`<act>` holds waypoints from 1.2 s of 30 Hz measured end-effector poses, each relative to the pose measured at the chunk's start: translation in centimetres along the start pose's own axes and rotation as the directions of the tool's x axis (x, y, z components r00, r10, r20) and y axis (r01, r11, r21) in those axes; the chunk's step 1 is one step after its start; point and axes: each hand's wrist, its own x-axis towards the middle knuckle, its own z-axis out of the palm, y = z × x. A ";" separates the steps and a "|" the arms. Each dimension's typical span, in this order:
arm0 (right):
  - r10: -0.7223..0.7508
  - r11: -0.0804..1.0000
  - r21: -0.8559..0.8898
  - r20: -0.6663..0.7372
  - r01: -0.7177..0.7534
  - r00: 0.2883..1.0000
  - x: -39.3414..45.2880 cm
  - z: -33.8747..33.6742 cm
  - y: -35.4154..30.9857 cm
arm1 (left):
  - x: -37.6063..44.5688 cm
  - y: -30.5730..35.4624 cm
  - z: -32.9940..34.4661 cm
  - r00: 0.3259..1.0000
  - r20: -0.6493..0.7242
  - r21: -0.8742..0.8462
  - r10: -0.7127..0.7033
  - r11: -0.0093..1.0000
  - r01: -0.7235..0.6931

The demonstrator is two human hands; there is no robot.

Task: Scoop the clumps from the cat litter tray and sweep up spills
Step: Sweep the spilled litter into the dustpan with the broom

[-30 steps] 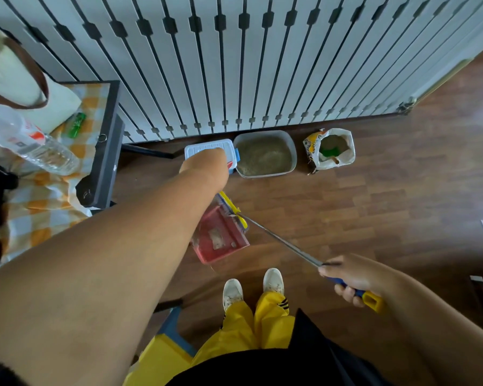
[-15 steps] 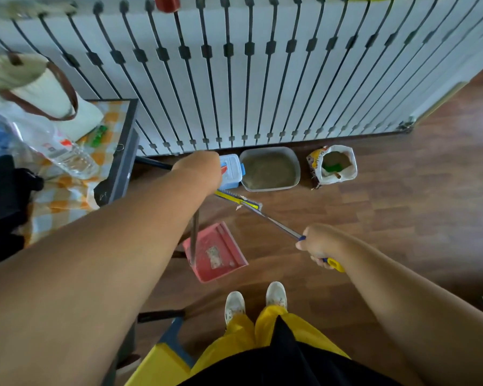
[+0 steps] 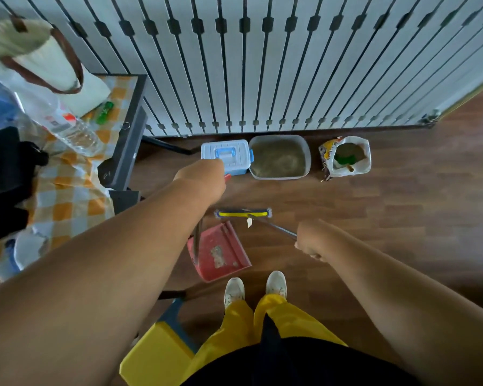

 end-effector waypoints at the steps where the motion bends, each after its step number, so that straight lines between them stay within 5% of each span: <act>1: -0.004 0.999 -0.033 -0.001 0.004 1.000 0.1 0.3 0.3 | -0.1 -0.1 0.0 1.000 -0.005 -0.003 -0.005 1.000 0.005; 8: -0.074 0.997 -0.001 -0.123 0.074 0.990 1.5 1.1 -1.9 | 0.3 0.2 -0.3 0.999 0.014 0.037 -0.033 0.999 0.032; 12: -0.100 0.986 -0.150 -0.209 0.069 0.973 1.9 1.7 -2.6 | 0.6 0.2 -0.3 0.998 0.031 0.019 -0.045 0.999 0.045; 27: 0.122 0.943 -0.272 -0.255 -0.193 0.959 0.8 -0.1 11.1 | 2.5 3.4 -1.4 0.998 0.039 0.052 -0.050 0.997 0.048; 36: 0.016 0.974 -0.207 -0.336 -0.091 0.942 -0.8 0.7 10.8 | 3.2 6.2 -1.4 0.999 0.053 0.109 -0.008 0.994 0.003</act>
